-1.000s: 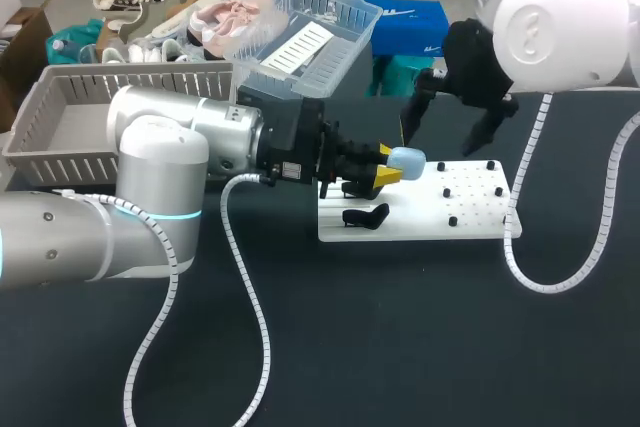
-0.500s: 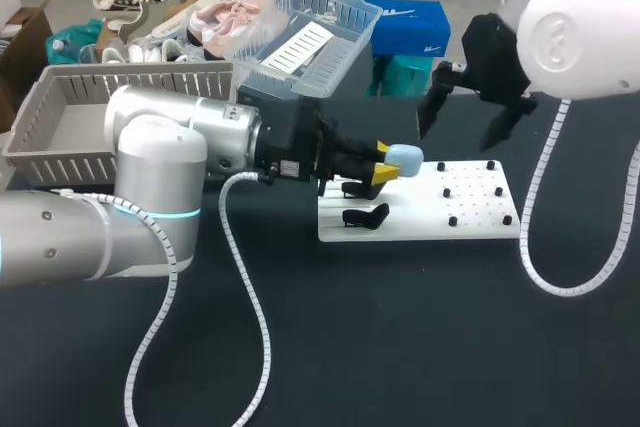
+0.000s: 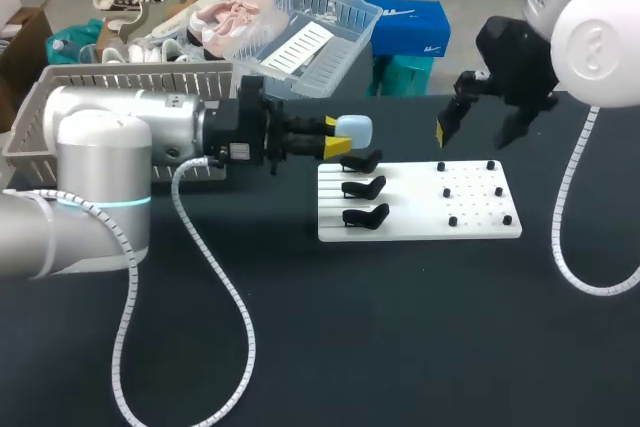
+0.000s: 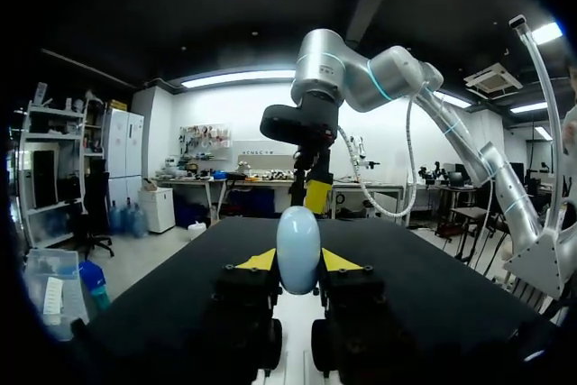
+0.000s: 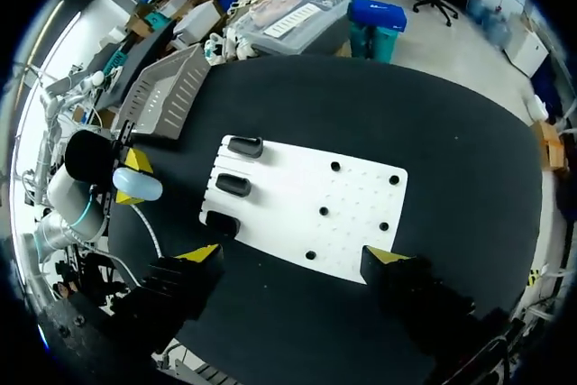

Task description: Pick up each earbud case from the left stands, insert the matching earbuds, close the lid, and place the case in the box.

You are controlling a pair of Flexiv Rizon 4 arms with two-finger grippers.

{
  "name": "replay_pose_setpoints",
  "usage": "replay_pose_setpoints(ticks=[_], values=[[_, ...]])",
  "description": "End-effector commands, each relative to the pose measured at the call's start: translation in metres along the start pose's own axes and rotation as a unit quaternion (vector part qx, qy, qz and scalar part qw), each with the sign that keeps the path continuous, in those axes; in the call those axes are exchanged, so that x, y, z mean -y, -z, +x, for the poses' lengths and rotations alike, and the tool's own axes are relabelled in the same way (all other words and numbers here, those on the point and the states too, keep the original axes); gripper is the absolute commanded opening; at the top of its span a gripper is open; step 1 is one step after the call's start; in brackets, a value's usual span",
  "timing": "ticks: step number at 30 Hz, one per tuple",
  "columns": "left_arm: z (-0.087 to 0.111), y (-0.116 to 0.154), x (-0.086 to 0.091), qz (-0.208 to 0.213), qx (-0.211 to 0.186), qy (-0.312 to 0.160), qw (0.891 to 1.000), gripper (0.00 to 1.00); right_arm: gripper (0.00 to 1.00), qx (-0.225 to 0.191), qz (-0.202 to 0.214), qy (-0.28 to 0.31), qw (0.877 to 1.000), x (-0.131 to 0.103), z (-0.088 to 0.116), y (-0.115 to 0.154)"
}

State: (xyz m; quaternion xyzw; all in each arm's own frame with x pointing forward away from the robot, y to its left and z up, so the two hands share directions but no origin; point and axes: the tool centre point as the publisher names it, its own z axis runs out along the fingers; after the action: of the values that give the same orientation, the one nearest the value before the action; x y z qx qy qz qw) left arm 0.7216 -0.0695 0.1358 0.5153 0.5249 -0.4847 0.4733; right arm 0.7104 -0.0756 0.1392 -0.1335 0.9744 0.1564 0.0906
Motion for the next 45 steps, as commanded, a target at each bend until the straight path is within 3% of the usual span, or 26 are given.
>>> replay_pose_setpoints(ticks=[1, 11, 19, 29, 33, 45], values=[[-0.008, 0.015, 0.013, -0.056, -0.002, 0.003, 0.998, 0.0, 1.0, 0.025, 0.005, 0.028, 0.999, 0.001, 0.015, 0.002], [-0.023, 0.028, 0.013, -0.108, -0.029, 0.007, 0.994, 0.0, 1.0, 0.029, 0.02, 0.058, 0.998, 0.008, 0.021, -0.002], [-0.015, 0.053, 0.017, -0.177, -0.056, 0.036, 0.982, 0.0, 1.0, 0.029, 0.02, 0.058, 0.998, 0.008, 0.021, -0.002], [0.001, 0.103, 0.02, -0.275, -0.09, 0.087, 0.953, 0.0, 1.0, 0.029, 0.02, 0.058, 0.998, 0.008, 0.021, -0.002], [0.008, 0.118, 0.017, -0.313, -0.126, 0.09, 0.937, 0.0, 1.0, 0.029, 0.02, 0.058, 0.998, 0.008, 0.021, -0.002], [0.02, 0.161, -0.017, -0.415, -0.158, 0.111, 0.889, 0.0, 1.0, 0.029, 0.02, 0.058, 0.998, 0.008, 0.021, -0.002]])
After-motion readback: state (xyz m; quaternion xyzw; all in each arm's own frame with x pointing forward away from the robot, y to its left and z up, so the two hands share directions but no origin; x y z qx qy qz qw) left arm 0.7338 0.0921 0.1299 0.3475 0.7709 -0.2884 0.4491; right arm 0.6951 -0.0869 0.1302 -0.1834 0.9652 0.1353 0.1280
